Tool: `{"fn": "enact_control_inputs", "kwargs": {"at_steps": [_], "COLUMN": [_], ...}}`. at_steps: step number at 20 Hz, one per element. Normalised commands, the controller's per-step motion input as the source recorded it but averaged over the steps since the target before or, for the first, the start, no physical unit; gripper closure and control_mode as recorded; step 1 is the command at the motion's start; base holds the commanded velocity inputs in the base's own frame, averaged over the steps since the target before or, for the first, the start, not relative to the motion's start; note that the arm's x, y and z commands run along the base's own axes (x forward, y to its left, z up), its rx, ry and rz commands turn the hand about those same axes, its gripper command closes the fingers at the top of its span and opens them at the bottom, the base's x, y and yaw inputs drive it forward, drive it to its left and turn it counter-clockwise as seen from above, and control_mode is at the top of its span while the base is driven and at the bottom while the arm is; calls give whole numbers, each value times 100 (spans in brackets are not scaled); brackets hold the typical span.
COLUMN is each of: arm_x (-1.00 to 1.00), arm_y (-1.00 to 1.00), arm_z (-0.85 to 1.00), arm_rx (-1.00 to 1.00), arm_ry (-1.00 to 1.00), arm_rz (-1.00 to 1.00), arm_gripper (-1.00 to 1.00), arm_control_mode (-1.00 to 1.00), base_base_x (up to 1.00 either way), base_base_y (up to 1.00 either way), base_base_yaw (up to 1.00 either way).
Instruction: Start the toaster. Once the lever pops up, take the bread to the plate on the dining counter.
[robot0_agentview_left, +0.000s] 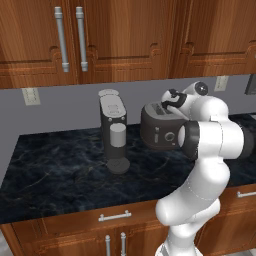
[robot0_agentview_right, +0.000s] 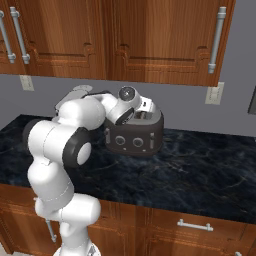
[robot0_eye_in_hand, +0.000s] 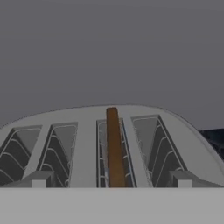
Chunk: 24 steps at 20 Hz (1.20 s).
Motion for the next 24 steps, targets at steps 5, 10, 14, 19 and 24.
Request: {"fn": "enact_control_inputs", "kwargs": {"at_steps": [5, 10, 14, 19, 24], "arm_x": [0, 0, 0, 2, 6], "arm_y": [0, 0, 0, 0, 0], "arm_z": [-9, -7, -2, 0, 0], "arm_rx": [0, 0, 0, 0, 0], "arm_ry": [0, 0, 0, 0, 0], "arm_rz": [0, 0, 0, 0, 0], "arm_gripper": [-100, -100, -100, -100, -100], "arm_control_mode": [-100, -100, -100, -100, -100], "base_base_x": [0, 0, 0, 0, 0], "base_base_y": [0, 0, 0, 0, 0], "base_base_yaw": [0, 0, 0, 0, 0]}}
